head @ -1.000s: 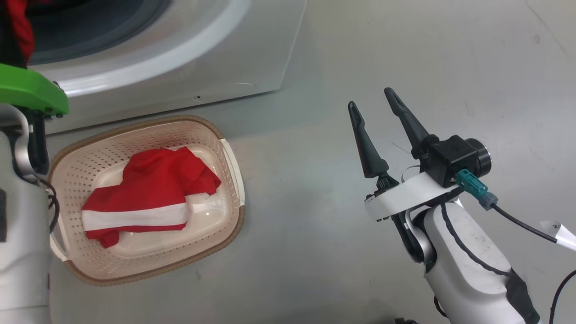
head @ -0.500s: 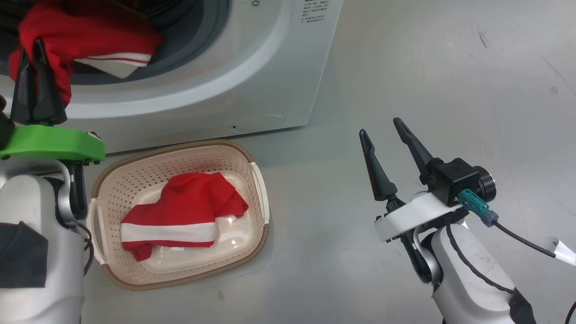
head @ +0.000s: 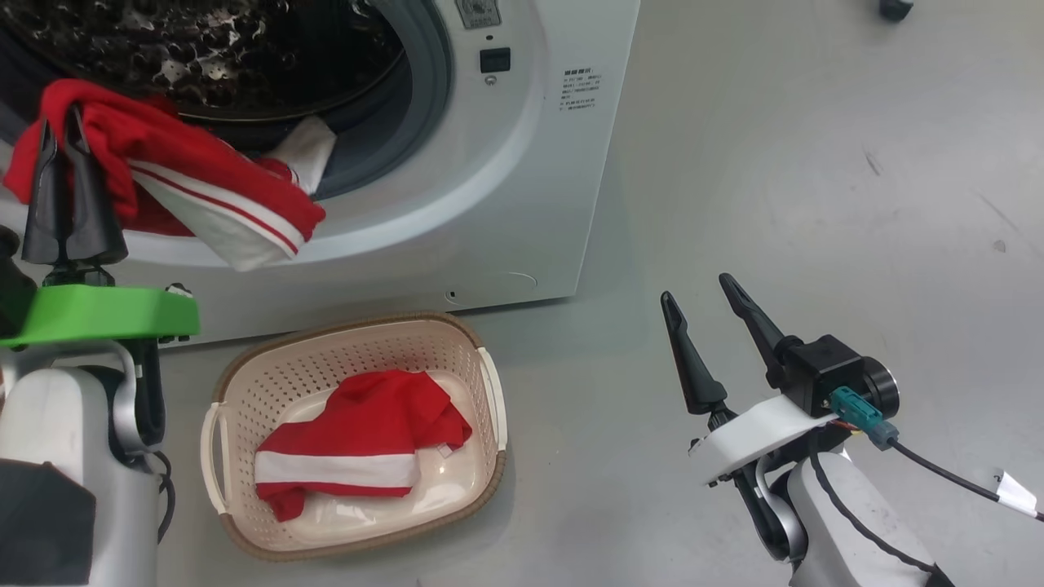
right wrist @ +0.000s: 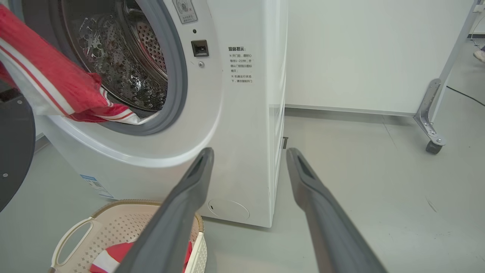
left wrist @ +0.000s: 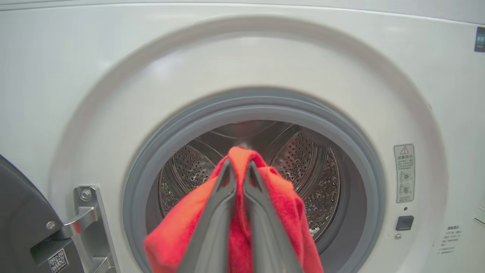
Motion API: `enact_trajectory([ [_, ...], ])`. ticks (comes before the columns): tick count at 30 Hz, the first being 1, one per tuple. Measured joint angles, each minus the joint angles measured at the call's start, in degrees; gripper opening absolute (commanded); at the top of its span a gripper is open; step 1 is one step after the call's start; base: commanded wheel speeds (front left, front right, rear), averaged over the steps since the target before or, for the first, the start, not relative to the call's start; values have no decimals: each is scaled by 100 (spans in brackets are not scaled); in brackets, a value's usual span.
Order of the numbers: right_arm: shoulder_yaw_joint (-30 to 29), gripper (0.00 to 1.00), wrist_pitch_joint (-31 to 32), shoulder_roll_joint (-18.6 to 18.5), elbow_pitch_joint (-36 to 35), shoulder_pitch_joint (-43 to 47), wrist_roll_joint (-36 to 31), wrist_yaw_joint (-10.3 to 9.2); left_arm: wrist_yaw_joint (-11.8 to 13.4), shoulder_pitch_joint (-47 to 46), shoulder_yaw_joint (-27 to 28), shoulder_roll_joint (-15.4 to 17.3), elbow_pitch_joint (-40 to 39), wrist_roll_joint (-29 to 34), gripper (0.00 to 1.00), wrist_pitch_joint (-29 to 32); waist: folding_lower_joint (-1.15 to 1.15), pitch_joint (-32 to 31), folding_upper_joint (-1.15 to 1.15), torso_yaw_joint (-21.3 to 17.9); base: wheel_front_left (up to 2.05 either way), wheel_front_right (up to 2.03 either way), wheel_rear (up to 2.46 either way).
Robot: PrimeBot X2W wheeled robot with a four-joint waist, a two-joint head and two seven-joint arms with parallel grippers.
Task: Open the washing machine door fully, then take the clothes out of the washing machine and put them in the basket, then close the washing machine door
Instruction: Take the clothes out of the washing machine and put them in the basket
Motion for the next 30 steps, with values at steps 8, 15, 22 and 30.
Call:
enact_trajectory([
  [8,-9,100,0,4,83,276,0,58,116,308,188,2,-597,-1,0,-47,0,-438,0,2,0,0,0],
  [15,-21,100,0,10,120,465,0,75,141,467,199,5,-1096,51,0,-53,0,-723,0,-28,0,0,0],
  [22,-46,100,0,15,89,549,0,75,198,831,182,-34,-1491,108,0,-53,0,-867,0,-62,0,0,0],
  [30,-55,100,0,21,54,569,0,99,249,1506,104,-191,-1499,103,0,110,0,-873,0,-85,0,0,0],
])
